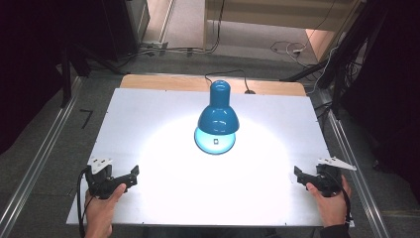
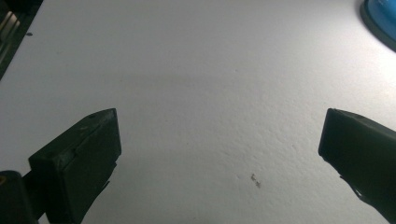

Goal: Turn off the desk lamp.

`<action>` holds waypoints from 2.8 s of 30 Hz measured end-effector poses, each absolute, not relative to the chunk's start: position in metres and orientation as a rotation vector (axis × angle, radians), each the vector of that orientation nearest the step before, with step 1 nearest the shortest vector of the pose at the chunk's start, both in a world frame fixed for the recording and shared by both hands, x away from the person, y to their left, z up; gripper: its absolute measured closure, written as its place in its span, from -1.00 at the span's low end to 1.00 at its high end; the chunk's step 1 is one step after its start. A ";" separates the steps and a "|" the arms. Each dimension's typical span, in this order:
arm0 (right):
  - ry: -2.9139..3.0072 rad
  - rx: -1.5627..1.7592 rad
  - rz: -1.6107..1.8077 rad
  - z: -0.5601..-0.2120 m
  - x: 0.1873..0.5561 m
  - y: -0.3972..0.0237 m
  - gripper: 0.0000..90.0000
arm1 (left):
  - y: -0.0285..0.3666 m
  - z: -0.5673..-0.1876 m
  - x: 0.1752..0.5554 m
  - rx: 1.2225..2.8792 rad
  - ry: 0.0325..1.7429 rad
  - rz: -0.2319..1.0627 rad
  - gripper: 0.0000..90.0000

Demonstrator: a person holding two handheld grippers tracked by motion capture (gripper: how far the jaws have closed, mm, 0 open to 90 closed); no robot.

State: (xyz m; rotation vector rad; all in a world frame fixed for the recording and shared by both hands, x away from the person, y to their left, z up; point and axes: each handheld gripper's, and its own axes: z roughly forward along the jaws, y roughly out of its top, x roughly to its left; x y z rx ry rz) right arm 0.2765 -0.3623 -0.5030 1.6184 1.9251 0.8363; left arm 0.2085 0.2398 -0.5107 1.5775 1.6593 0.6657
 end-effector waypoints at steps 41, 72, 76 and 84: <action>1.942 1.640 0.884 -0.498 0.267 -0.360 -0.85 | 0.196 -0.499 0.227 1.633 1.561 0.707 -0.95; 1.929 1.668 0.912 -0.498 0.268 -0.364 -0.85 | 0.168 -0.501 0.245 1.631 1.494 0.699 -0.91; 1.926 1.676 0.915 -0.498 0.268 -0.365 -0.85 | 0.164 -0.503 0.248 1.638 1.486 0.689 -0.91; 1.931 1.676 0.915 -0.498 0.268 -0.365 -0.85 | 0.155 -0.505 0.253 1.656 1.472 0.688 -0.90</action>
